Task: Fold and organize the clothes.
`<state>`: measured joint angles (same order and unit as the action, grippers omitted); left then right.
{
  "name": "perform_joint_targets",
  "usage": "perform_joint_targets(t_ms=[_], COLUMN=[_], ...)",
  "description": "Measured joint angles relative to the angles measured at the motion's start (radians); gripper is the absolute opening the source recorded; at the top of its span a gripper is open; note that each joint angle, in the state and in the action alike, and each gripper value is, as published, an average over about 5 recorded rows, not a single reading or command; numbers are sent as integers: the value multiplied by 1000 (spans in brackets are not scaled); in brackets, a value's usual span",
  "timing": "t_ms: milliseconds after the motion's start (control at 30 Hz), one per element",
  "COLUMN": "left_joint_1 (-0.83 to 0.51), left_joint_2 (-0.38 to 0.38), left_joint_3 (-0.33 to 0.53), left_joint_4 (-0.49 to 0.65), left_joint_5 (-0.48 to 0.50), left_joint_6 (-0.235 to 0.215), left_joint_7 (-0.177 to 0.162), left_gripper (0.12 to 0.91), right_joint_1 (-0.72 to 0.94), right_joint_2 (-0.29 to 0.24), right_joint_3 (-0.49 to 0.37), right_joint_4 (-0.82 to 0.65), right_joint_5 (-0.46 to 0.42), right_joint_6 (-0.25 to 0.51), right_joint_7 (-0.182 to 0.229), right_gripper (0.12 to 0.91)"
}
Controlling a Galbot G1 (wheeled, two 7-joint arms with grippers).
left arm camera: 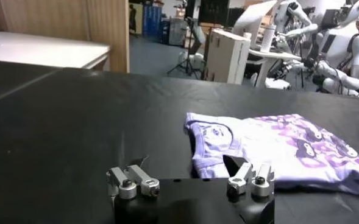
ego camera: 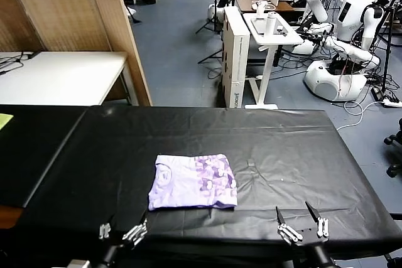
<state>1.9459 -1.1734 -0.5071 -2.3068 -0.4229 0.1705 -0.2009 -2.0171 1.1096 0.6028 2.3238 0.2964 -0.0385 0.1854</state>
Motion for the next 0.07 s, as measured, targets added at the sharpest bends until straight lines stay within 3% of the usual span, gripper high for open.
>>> perform_joint_targets(t_ms=[67], left_joint_1=[1], left_joint_2=[0], left_joint_3=[-1], left_joint_4=[0], left_joint_5=[0], left_joint_6=[1], left_joint_7=[2], left_gripper=[907], right_joint_1=[0], right_joint_2=[0], right_joint_3=[0], right_joint_4=[0], right_joint_5=[1], right_joint_6=[-1], right_joint_7=[0], right_gripper=[907])
